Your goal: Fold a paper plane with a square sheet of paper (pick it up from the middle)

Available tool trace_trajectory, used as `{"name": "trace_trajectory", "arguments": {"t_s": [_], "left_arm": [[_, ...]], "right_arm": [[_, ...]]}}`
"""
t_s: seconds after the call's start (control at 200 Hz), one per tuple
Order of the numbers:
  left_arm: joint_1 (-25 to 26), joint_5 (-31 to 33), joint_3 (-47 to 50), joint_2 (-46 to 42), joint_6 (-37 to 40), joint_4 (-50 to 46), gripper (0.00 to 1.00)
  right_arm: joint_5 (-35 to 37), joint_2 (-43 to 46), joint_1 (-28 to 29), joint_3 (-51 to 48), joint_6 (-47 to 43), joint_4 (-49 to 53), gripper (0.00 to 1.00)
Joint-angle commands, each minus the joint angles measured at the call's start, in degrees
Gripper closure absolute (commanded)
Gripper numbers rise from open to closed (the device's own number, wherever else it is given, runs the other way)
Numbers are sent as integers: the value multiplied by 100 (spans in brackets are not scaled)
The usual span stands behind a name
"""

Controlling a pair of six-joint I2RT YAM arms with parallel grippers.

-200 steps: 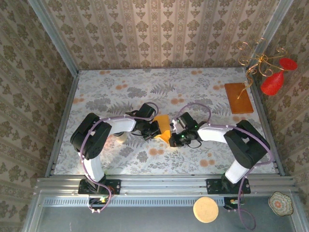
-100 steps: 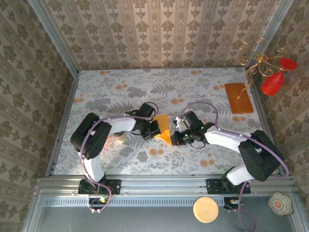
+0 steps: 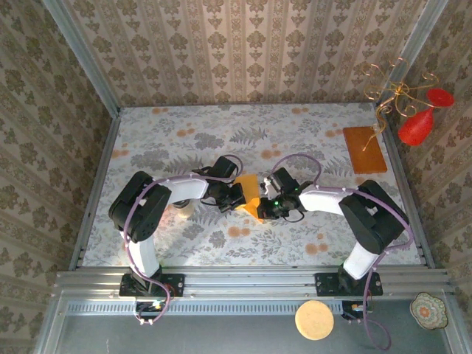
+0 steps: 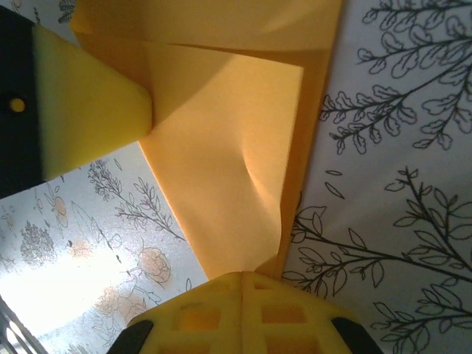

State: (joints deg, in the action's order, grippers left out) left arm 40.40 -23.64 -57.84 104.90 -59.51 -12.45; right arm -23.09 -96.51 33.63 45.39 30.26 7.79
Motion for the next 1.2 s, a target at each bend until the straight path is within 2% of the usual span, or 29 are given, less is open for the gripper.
{"name": "trace_trajectory", "arguments": {"t_s": [0.0,0.275,0.695,0.99,1.195], "left_arm": [[-24,18,30,-131,379,206,94],[121,-138,240,-505,791,632,90],[528,-259,458,-284,939,1060,90],[478,-180,313,23,1029,772,91],[252,-15,294,153,1117,602,92]], "right_arm": [[288,-213,21,-12,-16,288,100],[472,-351,30,-25,-13,582,100],[477,-404,30,5,102,729,100],[589,-439,30,-21,112,870,100],[863,-603,22,-21,-39,1185,100]]}}
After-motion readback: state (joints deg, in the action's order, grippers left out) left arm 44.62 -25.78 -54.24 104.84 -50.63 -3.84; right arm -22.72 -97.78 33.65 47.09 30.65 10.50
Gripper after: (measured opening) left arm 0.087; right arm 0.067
